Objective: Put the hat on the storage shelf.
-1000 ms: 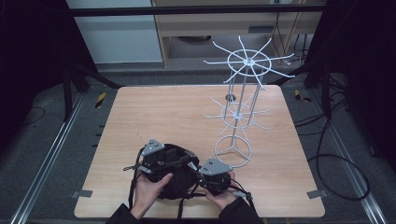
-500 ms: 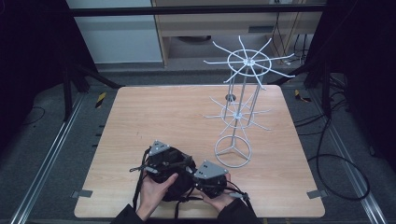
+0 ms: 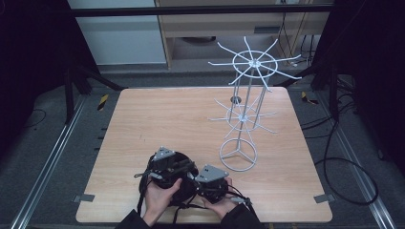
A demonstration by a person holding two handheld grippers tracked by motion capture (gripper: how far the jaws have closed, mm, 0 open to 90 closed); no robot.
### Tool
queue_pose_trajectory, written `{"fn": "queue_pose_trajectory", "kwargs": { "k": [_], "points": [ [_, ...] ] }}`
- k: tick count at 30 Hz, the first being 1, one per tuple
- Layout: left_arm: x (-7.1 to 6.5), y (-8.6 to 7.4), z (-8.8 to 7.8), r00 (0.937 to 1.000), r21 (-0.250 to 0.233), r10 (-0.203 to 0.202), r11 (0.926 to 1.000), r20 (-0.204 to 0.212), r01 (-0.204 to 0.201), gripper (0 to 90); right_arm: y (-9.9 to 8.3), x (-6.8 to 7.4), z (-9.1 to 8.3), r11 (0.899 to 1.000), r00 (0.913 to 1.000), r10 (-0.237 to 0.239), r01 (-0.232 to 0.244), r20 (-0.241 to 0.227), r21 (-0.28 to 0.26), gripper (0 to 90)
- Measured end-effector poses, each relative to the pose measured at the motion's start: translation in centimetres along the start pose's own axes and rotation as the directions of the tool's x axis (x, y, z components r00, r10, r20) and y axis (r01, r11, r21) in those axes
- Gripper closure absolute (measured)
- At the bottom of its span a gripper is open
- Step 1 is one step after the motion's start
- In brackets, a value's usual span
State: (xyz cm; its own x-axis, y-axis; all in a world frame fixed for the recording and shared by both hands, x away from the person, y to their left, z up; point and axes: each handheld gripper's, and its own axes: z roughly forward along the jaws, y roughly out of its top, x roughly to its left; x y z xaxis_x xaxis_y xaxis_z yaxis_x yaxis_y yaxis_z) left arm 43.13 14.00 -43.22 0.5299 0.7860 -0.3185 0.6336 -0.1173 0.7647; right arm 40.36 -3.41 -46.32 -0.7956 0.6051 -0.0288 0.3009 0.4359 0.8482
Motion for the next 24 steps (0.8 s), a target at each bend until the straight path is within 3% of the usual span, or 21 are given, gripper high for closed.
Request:
{"fn": "queue_pose_trajectory", "kwargs": {
  "k": [7,12,15,17,21,24],
  "points": [
    [-0.1,-0.2,-0.2,0.9997,-0.016,0.013,0.9998,0.020,-0.013,83.5,0.0,0.2,0.2,1.000,1.0000,0.003,-0.003,-0.002,-0.004,77.0],
    [0.2,0.1,-0.7,0.9994,-0.049,0.020,0.9986,0.027,-0.019,84.1,0.0,0.3,-0.1,0.999,0.9997,0.007,-0.008,-0.025,-0.036,57.5],
    [0.5,0.4,-1.3,0.9994,-0.072,0.024,0.9971,0.025,-0.022,84.2,0.1,-0.1,-1.3,0.997,0.9981,0.024,-0.028,-0.058,-0.070,49.0],
    [0.7,0.7,-2.0,0.9991,-0.098,0.035,0.9947,0.024,-0.032,84.3,0.2,-0.5,-2.3,0.994,0.9967,0.029,-0.037,-0.075,-0.099,47.4],
    [0.7,1.3,-3.3,0.9983,-0.149,0.048,0.9879,0.032,-0.043,84.4,0.3,-1.6,-4.1,0.988,0.9974,0.052,-0.058,-0.051,-0.146,45.5],
    [0.5,1.8,-4.5,0.9970,-0.188,0.059,0.9809,0.051,-0.048,84.4,0.2,-2.3,-4.4,0.987,0.9974,0.065,-0.069,-0.031,-0.148,44.2]
  ]
}}
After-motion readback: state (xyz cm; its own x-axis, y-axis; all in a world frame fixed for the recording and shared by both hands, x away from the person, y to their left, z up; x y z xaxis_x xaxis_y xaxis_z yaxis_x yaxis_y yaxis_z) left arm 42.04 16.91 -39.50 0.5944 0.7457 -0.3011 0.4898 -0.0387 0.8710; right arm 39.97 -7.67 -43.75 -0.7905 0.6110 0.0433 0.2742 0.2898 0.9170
